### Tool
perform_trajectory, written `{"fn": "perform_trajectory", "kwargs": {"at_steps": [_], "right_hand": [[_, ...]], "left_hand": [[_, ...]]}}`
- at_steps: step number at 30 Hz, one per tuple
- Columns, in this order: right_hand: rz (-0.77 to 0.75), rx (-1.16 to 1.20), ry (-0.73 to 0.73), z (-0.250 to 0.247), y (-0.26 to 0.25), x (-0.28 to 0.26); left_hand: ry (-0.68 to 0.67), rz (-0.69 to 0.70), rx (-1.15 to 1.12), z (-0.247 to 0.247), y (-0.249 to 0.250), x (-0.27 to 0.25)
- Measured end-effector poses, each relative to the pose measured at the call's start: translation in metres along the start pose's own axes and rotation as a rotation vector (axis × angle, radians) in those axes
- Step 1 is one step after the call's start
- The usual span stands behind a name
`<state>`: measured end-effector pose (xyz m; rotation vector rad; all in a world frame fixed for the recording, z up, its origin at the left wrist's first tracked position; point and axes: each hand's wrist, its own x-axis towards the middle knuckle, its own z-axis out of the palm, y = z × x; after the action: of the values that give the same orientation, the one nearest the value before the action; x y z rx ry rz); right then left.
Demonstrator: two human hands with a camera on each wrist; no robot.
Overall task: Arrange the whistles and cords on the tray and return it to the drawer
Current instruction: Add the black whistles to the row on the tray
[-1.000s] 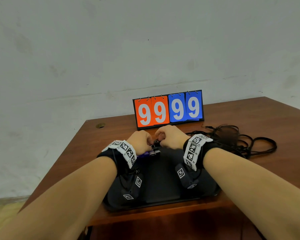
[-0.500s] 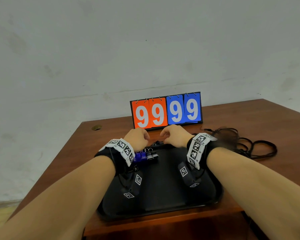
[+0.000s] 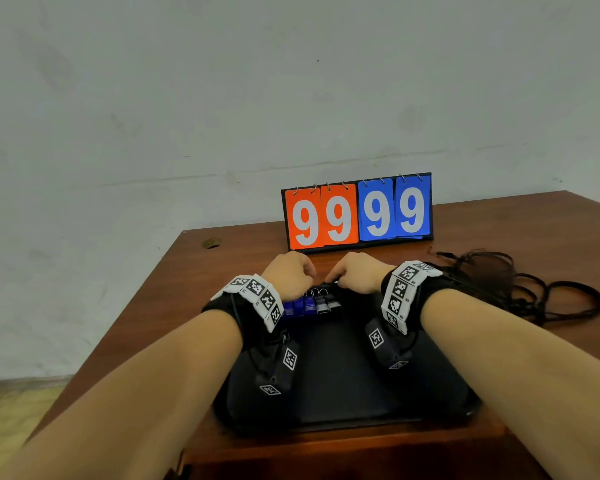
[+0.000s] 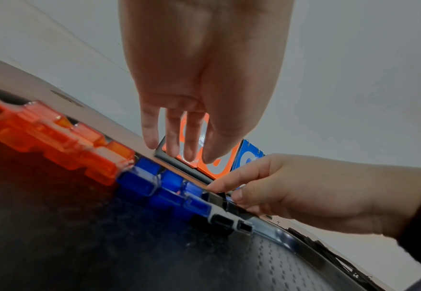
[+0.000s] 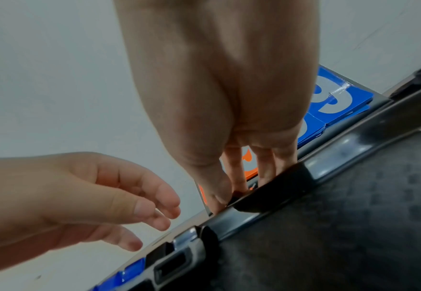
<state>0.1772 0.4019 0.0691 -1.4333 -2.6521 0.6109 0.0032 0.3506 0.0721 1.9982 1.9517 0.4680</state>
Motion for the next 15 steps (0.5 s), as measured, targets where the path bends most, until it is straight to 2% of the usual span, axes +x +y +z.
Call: {"fn": "perform_trajectory", "kwargs": {"at_steps": [8, 15], "right_hand": [[-0.015, 0.044, 0.224, -0.007, -0.004, -0.012], [-0.032, 0.065, 0.264, -0.013, -0.005, -0.039]], "left_hand": [[-0.016, 0.013, 0.000, -0.006, 0.006, -0.012], [-0.069, 0.043, 0.048, -0.008, 0.016, -0.028]]}}
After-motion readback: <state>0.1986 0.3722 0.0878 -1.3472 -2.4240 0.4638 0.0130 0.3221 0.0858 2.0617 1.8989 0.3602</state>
